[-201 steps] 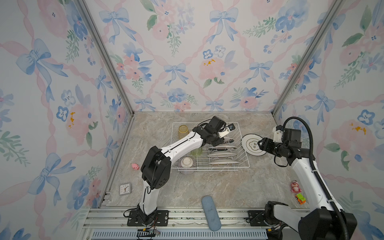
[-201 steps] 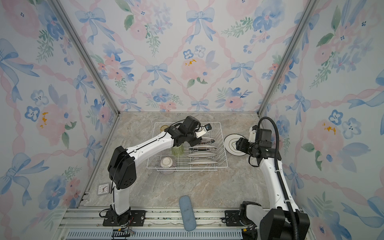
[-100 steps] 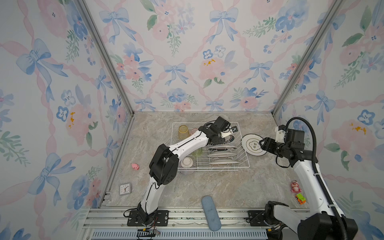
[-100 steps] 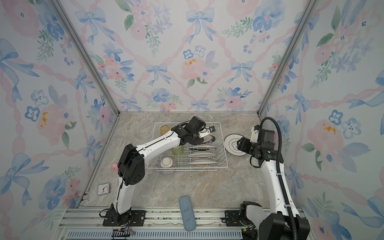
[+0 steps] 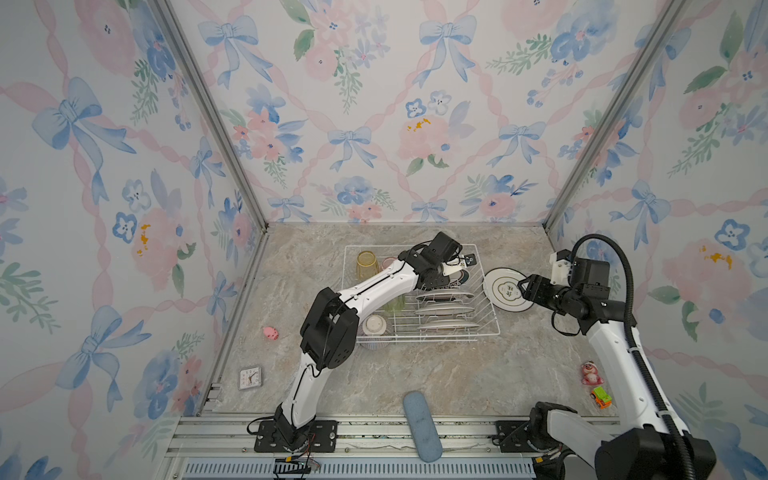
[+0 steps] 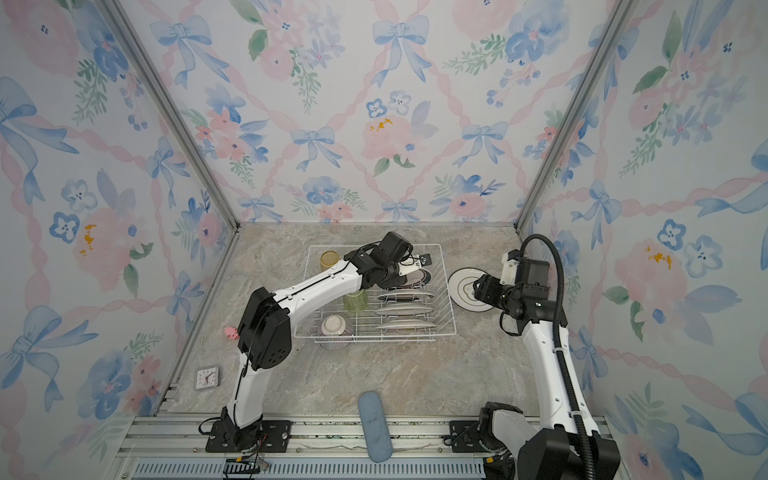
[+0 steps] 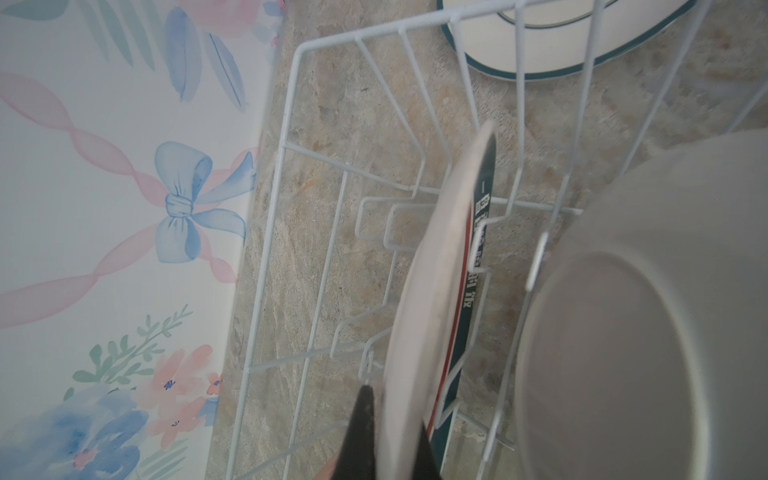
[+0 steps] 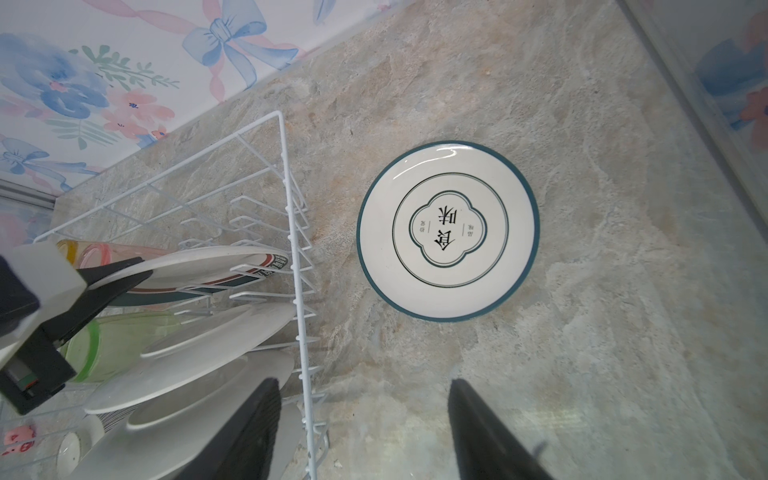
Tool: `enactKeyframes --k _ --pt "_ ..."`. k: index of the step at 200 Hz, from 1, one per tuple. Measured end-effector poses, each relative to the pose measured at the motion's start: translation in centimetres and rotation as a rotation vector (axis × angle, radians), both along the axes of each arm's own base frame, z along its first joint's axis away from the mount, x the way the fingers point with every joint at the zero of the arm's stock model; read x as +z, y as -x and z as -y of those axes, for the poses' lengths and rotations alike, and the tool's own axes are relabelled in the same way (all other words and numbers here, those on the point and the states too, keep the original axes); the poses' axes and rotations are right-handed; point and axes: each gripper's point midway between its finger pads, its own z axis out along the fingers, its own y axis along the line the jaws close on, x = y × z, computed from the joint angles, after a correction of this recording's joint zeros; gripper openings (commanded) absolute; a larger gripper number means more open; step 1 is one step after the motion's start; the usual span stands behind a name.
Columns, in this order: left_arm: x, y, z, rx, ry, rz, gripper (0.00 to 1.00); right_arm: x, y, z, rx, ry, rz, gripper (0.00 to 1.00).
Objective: Unload the mixed dishes from the dish rack
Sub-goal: 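Grip the red-rimmed plate in the rack with the left gripper and lift it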
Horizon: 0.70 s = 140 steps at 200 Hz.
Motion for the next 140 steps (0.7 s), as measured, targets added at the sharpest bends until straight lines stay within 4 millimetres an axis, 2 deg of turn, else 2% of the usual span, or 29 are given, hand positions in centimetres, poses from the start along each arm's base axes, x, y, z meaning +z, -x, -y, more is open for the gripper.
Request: enactKeyframes --k 90,118,140 --pt "0.5 0.1 -0.4 0.013 -0.008 0.008 0.00 0.6 0.2 -0.1 0.000 -0.003 0.020 0.67" --pt "1.9 0.3 -0.9 0.032 0.008 0.018 0.00 0.5 0.3 -0.3 0.001 -0.010 0.022 0.67" --pt "3.9 0.5 -1.1 0.049 0.050 0.034 0.00 0.5 0.2 -0.6 0.007 -0.015 0.022 0.67"
